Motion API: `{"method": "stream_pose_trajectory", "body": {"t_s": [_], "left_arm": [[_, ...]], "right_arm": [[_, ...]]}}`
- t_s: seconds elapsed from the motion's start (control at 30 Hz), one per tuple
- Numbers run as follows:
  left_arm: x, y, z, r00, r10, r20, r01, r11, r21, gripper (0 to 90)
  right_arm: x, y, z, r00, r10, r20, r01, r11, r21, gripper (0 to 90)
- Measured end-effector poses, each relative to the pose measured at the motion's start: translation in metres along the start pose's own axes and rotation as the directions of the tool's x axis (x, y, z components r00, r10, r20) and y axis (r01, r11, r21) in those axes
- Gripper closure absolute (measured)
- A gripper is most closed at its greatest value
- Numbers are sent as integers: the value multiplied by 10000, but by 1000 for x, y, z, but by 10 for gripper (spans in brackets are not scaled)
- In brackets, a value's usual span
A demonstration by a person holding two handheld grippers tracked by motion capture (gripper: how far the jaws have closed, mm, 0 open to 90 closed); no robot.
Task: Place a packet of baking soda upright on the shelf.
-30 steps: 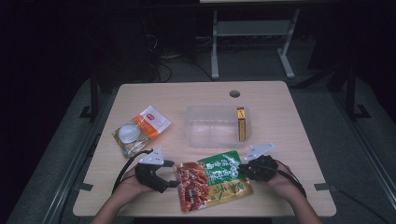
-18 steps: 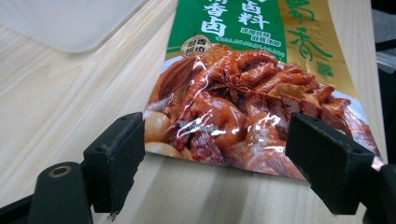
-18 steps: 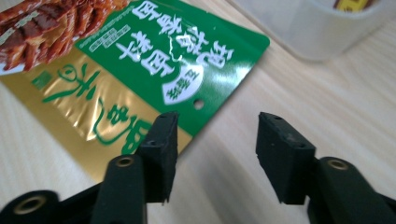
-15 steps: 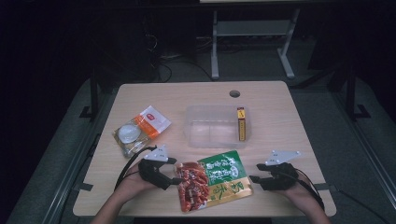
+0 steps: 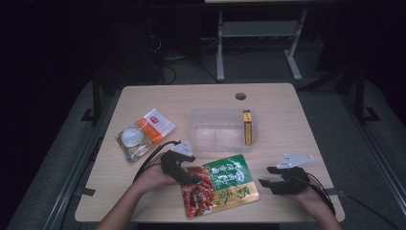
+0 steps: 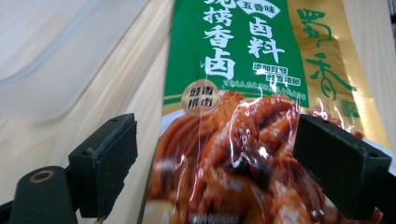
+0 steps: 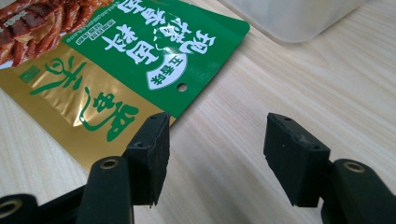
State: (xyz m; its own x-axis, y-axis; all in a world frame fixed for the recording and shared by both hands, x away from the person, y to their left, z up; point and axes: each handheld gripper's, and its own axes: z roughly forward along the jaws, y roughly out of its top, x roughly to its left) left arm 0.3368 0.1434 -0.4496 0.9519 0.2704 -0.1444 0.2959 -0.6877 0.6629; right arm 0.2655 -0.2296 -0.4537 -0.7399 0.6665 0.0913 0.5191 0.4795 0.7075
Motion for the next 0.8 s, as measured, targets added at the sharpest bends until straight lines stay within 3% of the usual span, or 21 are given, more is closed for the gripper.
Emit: {"method": "stream_pose_trajectory", "body": {"t_s": [0.23, 0.3, 0.67, 0.8], "left_arm": [[-4, 6, 21, 9996, 265, 40, -267, 9983, 516, 126], [-3, 4, 24, 9999, 155, -19, -153, 9983, 561, 126], [-11, 5, 28, 9980, 577, -240, -562, 9967, 577, 122], [-13, 6, 27, 9978, 585, -316, -566, 9966, 593, 165]], "right_arm": [[-2, 0, 2, 10000, -66, 39, 66, 10000, -11, 403], [-1, 0, 1, 10000, -82, 45, 82, 10000, -33, 403], [-2, 0, 1, 9997, -155, 211, 157, 9998, -83, 403], [-3, 0, 1, 9995, -167, 277, 168, 9998, -53, 404]]}}
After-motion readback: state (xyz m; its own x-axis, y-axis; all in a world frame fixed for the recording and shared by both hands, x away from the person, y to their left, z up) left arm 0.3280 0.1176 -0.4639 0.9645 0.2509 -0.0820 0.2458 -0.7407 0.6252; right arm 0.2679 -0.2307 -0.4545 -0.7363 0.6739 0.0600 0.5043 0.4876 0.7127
